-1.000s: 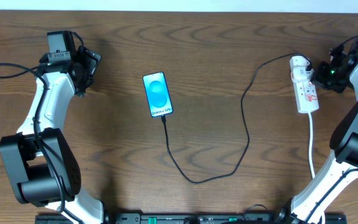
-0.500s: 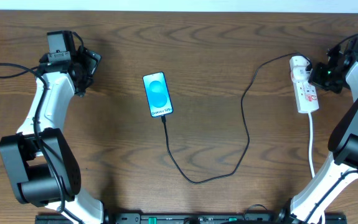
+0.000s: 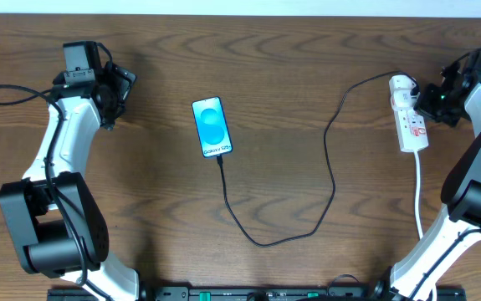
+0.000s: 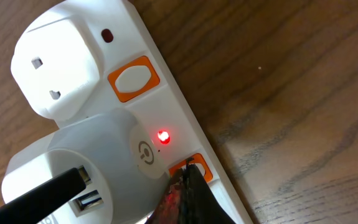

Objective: Plug charger to phone and switch on socket
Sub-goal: 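Press the orange rocker switch down with the right gripper tip, then lift the right gripper up and away from the power strip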

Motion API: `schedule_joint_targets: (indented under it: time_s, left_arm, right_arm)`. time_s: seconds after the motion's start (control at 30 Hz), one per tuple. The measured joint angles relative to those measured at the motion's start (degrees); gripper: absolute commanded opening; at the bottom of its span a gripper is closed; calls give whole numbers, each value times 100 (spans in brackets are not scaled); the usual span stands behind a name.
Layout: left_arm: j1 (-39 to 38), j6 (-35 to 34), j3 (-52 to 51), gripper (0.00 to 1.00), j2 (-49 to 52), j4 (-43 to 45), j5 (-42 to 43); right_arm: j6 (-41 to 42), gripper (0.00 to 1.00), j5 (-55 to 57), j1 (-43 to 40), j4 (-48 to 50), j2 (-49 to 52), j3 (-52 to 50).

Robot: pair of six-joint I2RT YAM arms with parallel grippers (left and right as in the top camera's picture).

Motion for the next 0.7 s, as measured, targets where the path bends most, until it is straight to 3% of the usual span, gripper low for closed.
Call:
schedule_joint_targets:
  time_s: [0.7]
  left_arm:
    - [0,-2,0,92,0,0,0]
  right_arm:
    - [2039,1,-11,7,-31,-44,-35]
